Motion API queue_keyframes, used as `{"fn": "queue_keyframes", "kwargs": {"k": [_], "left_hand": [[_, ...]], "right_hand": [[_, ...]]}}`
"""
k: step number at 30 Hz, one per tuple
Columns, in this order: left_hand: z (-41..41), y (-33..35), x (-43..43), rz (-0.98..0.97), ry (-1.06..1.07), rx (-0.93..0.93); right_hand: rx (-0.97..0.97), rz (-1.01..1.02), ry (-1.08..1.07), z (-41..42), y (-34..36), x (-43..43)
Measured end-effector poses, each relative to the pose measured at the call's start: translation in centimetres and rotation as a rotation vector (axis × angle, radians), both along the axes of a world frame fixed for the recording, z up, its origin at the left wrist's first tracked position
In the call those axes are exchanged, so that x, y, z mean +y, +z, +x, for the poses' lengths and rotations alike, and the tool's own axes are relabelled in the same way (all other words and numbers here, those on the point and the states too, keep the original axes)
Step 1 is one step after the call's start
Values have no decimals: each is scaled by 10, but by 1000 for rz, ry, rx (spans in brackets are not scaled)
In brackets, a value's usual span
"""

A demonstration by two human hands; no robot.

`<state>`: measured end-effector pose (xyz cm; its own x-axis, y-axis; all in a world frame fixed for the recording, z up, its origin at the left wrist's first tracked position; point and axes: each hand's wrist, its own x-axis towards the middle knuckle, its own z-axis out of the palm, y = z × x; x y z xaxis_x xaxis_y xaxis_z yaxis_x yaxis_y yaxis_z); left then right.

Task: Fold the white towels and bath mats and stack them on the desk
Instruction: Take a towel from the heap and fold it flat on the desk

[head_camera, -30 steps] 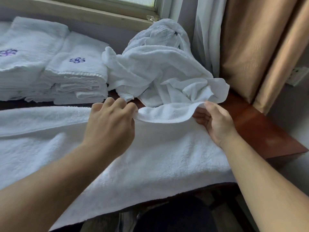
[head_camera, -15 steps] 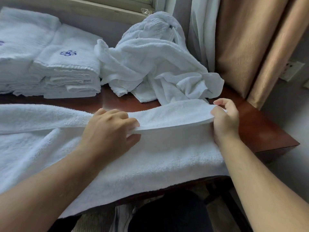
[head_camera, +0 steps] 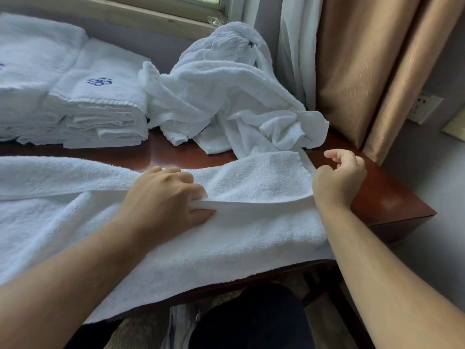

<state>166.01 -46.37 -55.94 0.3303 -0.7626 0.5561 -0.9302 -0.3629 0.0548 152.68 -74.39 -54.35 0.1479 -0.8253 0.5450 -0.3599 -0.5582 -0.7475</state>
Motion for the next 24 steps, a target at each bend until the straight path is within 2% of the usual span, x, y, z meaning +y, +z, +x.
{"fn": "queue_keyframes", "kwargs": {"k": [4, 8, 10, 16, 18, 21, 24], "left_hand": [[1, -1, -1, 1, 0, 27], [-1, -3, 1, -21, 28, 47], [-4, -4, 4, -20, 33, 39], [-2, -2, 23, 22, 87, 53], [6, 1, 36, 73, 120, 30], [23, 7, 70, 55, 209, 19], [41, 10, 117, -16, 291, 82]], "right_hand": [[267, -141, 295, 14, 18, 24], [885, -18, 421, 40, 8, 54], [1034, 18, 432, 43, -10, 60], [1070, 0, 374, 44, -15, 60], [1042, -108, 315, 46, -13, 69], [825, -382, 365, 46, -11, 93], [594, -368, 615, 55, -4, 134]]}}
